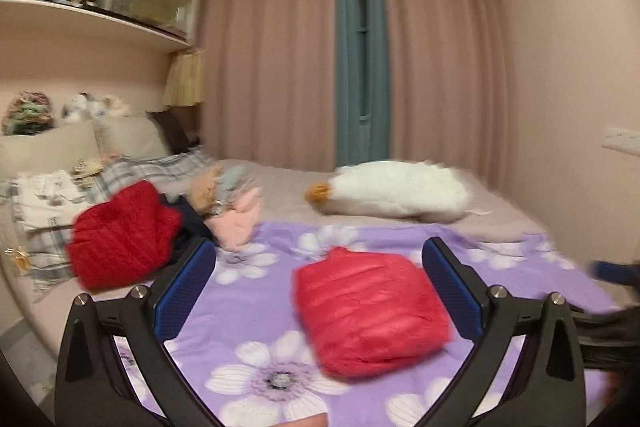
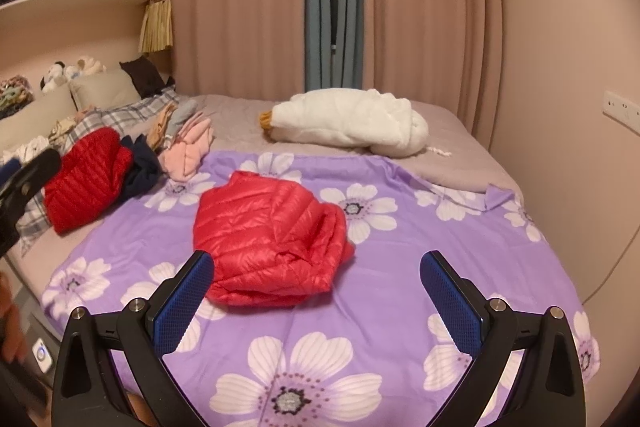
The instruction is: Fold large clothes
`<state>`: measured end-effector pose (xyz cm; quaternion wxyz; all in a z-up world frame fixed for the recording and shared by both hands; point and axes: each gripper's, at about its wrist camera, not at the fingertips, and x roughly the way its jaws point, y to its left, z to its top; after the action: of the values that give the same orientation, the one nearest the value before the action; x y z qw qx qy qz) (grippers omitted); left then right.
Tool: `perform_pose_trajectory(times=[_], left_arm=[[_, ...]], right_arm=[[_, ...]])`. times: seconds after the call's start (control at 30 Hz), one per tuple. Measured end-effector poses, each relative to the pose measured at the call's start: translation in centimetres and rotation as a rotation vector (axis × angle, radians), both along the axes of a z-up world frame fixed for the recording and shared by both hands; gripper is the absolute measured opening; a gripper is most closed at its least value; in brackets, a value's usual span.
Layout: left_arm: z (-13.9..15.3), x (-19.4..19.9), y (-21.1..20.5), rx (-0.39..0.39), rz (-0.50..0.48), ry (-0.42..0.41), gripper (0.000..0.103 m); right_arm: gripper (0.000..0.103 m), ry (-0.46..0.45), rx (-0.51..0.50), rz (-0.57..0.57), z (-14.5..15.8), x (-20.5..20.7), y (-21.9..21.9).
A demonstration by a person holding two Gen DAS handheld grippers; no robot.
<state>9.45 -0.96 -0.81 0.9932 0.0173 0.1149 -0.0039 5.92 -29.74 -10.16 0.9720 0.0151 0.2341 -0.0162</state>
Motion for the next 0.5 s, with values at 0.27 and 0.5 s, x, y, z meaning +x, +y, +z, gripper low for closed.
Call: perform_pose_trajectory(times=[0.27, 0.5], left_arm=[[-1.0, 1.7, 1.5, -0.103, -0.009, 0.092, 0.103], [-0.3, 1.0, 1.0, -0.082, -0.064, 0.099, 0.103]], right_arm=[[0.102, 0.016, -0.014, -0.023, -0.1, 0.2, -0.7], [0.102, 0.031, 0.009, -0.015, -0.4, 0.5, -1.0]])
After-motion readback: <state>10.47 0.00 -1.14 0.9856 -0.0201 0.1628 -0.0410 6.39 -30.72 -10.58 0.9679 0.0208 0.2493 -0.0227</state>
